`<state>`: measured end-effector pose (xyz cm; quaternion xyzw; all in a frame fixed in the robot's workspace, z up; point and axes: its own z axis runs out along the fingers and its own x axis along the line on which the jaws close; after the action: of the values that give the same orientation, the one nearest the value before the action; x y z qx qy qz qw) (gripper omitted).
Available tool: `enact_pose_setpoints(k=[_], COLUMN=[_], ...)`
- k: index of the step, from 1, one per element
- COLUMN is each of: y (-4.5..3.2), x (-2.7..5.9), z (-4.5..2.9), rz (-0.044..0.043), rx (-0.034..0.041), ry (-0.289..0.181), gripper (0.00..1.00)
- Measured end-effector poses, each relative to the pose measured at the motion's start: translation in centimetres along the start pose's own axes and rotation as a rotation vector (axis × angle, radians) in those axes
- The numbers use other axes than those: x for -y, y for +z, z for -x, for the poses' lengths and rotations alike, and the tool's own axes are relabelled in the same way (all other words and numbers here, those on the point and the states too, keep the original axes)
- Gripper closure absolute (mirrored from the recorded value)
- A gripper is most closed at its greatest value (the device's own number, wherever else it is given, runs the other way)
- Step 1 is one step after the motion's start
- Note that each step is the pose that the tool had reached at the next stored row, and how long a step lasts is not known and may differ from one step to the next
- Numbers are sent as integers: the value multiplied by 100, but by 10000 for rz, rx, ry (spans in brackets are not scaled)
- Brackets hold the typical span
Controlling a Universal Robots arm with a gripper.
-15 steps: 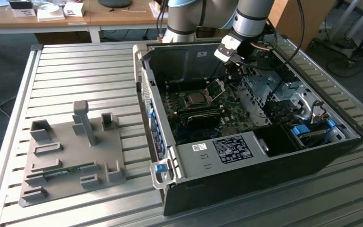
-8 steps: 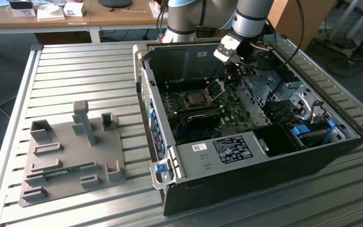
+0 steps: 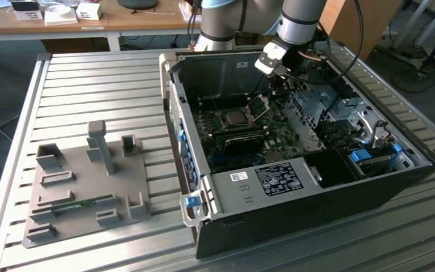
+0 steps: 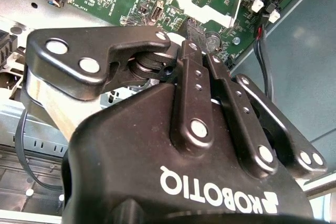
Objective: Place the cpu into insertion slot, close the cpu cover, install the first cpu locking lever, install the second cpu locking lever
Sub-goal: 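Close the cpu cover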
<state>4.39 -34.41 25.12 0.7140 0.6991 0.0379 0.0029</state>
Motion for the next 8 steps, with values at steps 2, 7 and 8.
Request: enact_pose_setpoints(k=[2,7,8], y=[-1,-3,-4], x=[10,51,63], z=[0,1,1], rz=[2,22,30], rx=[0,0,0], ry=[0,-2,-2], gripper=[89,89,89])
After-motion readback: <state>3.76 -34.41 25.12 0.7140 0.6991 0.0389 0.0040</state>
